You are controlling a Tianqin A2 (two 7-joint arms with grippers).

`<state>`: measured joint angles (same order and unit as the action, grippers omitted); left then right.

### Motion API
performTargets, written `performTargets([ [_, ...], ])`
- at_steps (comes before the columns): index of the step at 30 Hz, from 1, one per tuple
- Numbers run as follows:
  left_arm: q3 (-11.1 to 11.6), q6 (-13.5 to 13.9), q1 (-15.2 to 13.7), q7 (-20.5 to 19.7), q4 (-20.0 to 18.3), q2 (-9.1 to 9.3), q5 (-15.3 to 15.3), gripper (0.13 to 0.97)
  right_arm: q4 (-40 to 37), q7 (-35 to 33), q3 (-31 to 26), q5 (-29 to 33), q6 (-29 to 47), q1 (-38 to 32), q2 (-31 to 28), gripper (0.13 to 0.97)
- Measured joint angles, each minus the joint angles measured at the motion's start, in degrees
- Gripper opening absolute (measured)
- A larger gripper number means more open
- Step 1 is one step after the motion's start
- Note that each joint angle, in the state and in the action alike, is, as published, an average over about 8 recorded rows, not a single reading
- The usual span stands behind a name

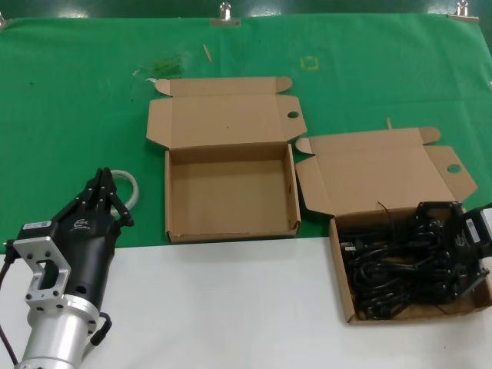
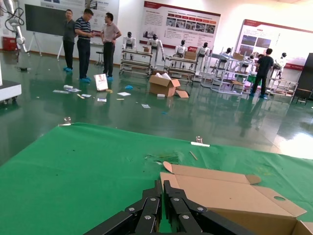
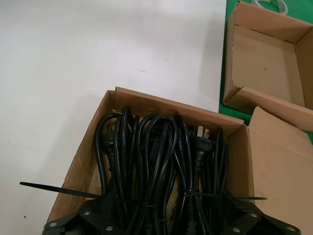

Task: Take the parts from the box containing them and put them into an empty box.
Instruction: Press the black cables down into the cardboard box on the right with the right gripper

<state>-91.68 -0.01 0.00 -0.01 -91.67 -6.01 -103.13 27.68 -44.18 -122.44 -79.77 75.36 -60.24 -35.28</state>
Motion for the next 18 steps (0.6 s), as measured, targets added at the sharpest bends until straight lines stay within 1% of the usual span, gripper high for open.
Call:
performTargets([
  [8,0.0,0.0,0.0,0.0,0.0,0.0,0.0,0.156,0.74,0.76,0.28,0.08,-0.15,0.36,-0.18,0.665],
  [9,0.0,0.0,0.0,0.0,0.0,0.0,0.0,0.156,0.79,0.89,0.31,0.08,-0.15,0.39,-0.18,0.665],
  [17,0.0,0.0,0.0,0.0,0.0,0.0,0.0,0.156,1.21,1.63,0.64,-0.1,-0.15,0.63,-0.24,0.448],
  [18,0.0,0.0,0.0,0.0,0.0,0.0,0.0,0.156,1.17,1.59,0.68,-0.11,-0.18,0.62,-0.24,0.448],
])
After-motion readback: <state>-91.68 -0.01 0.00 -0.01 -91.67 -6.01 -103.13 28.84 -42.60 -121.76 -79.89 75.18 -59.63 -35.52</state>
